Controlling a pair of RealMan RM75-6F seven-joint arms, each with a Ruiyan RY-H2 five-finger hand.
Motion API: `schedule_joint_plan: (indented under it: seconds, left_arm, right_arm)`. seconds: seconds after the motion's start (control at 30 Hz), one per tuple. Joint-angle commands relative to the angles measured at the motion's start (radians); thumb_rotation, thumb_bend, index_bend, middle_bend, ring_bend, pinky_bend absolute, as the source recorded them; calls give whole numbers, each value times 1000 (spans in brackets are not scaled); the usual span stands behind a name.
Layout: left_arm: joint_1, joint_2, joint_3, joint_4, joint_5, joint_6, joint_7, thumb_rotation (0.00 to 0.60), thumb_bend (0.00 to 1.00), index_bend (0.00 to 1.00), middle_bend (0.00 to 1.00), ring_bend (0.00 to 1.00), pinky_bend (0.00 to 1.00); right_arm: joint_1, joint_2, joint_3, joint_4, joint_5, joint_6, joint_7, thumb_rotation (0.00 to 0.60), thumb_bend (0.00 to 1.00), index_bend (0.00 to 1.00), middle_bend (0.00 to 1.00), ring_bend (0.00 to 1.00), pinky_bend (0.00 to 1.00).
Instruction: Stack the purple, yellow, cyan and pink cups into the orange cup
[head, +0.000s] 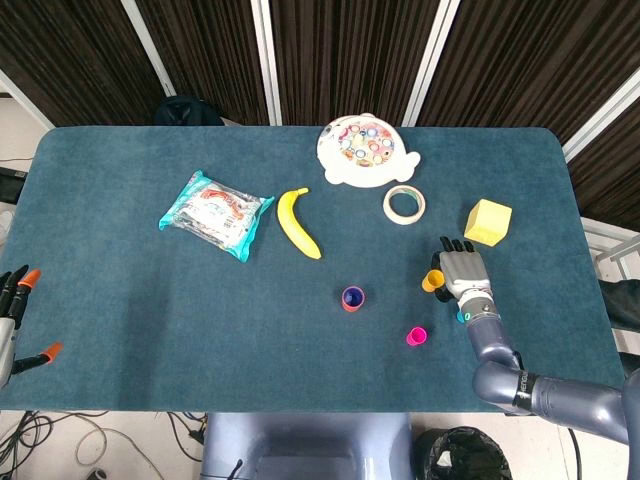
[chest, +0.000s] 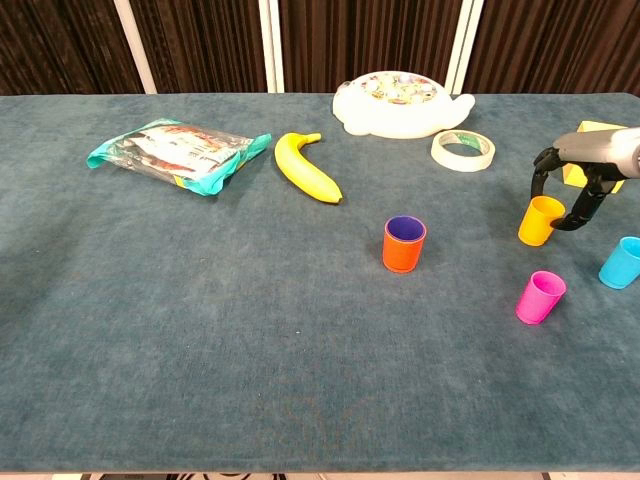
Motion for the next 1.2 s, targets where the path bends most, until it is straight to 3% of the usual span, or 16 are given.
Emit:
schedule_joint_plan:
  seconds: [0.03, 0.7, 1.2]
  left_arm:
    - [0, -1, 0, 0, 0, -1, 1, 600, 0, 0, 0, 0, 38]
    - [-1, -3, 0, 0, -2, -2, 5, 600, 0, 0, 0, 0, 38]
    - [2, -3, 1, -7, -3, 1, 8, 600, 0, 0, 0, 0, 38]
  right_arm:
    - [-2, -3, 5, 4, 0, 4, -2, 600, 408, 392, 0, 0, 0]
    - [-13, 13, 56, -36, -12, 0, 11, 600, 407, 452, 0, 1, 0]
    - [26, 181, 146, -312, -28, -53, 49, 600, 408, 457, 0, 4, 0]
